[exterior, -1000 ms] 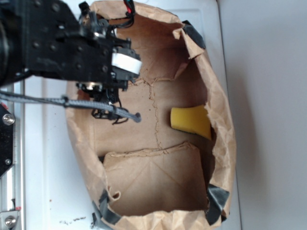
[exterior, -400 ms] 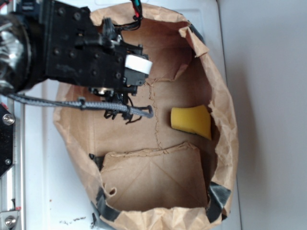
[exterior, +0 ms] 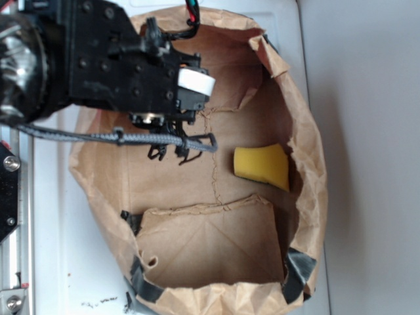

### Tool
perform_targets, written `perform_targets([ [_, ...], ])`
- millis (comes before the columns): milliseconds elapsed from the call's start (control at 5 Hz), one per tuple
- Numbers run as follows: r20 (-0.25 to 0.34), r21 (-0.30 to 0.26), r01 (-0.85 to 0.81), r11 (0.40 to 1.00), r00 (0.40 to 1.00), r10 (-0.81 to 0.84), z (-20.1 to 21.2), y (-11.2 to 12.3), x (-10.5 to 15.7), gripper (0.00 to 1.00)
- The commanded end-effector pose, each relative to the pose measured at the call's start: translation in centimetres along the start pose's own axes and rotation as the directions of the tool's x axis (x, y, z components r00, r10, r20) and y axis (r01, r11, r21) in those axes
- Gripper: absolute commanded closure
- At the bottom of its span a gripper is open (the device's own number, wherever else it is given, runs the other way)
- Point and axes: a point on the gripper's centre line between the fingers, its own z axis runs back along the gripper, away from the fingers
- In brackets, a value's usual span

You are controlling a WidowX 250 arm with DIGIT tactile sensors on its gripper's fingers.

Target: Grab the red paper.

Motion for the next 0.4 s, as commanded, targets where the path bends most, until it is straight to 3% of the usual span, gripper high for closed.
perform_targets([
  [0, 0.035, -0.021, -0.026, 0.999, 0.999, 0.027, 2.1, 1.6, 1.7, 1.0],
  [200, 0.011, -0.091, -0.027, 0.996, 1.0, 0.028, 4.6, 1.9, 1.4, 1.0],
])
